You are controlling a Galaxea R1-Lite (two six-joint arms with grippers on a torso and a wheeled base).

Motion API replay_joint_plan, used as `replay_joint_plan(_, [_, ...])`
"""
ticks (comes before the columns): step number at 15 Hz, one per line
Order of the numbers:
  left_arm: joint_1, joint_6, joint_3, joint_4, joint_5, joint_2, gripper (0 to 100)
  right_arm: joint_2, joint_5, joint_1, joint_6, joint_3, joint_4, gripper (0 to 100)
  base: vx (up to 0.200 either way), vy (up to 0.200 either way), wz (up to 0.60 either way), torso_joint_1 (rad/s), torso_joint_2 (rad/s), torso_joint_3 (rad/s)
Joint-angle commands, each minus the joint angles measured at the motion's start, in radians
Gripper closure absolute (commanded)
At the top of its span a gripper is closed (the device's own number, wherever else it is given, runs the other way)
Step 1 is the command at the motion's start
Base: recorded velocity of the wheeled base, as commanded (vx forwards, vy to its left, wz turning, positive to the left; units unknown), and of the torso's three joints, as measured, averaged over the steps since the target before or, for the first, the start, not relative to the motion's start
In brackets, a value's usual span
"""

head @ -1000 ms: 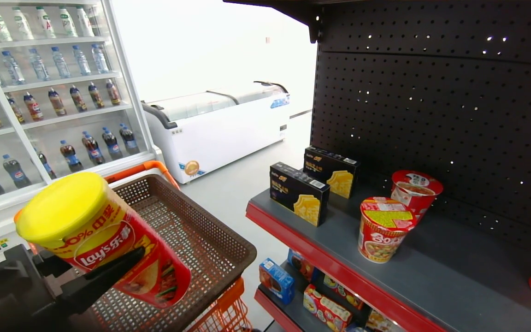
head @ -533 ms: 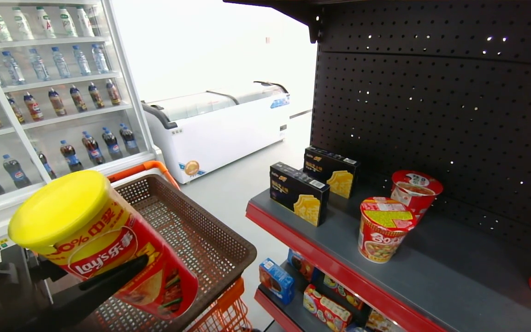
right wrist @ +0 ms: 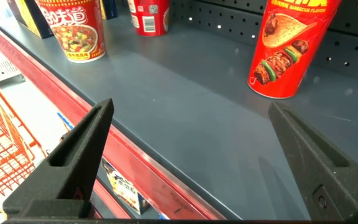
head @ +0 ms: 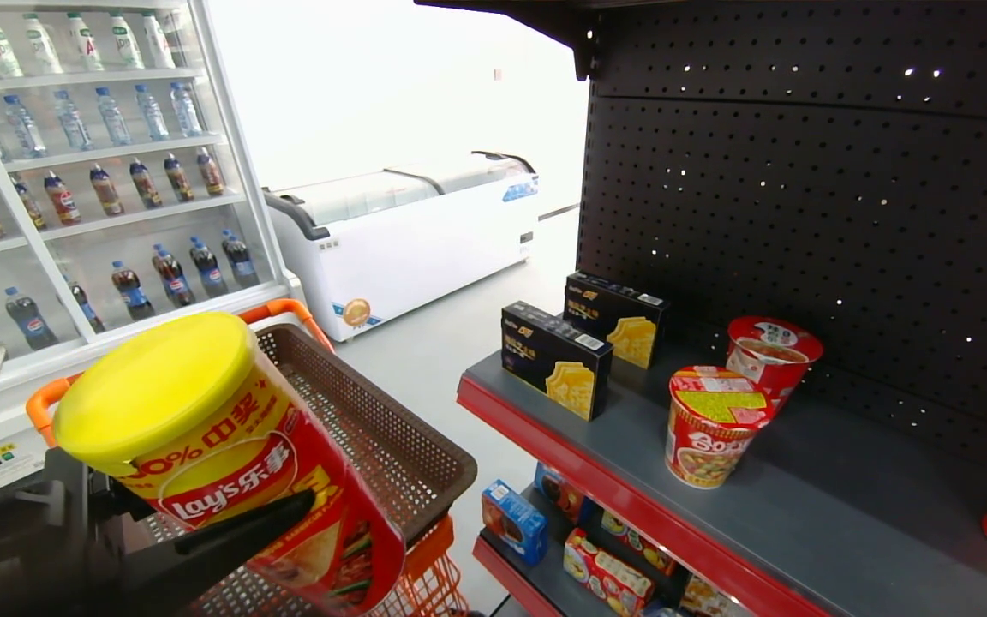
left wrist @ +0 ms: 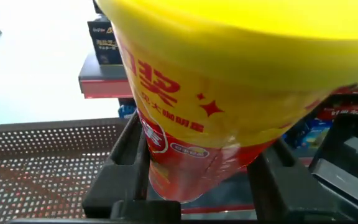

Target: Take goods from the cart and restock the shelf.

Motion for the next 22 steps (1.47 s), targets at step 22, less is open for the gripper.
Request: replay_joint_plan(22, [0.001,-0.003,-0.001,0.001,-0.001,-0.001,100,0.0,0.008,0.0,-0.003,0.0,0.0,0,0.0,0.0,-0.41,0.002,0.0,0.002])
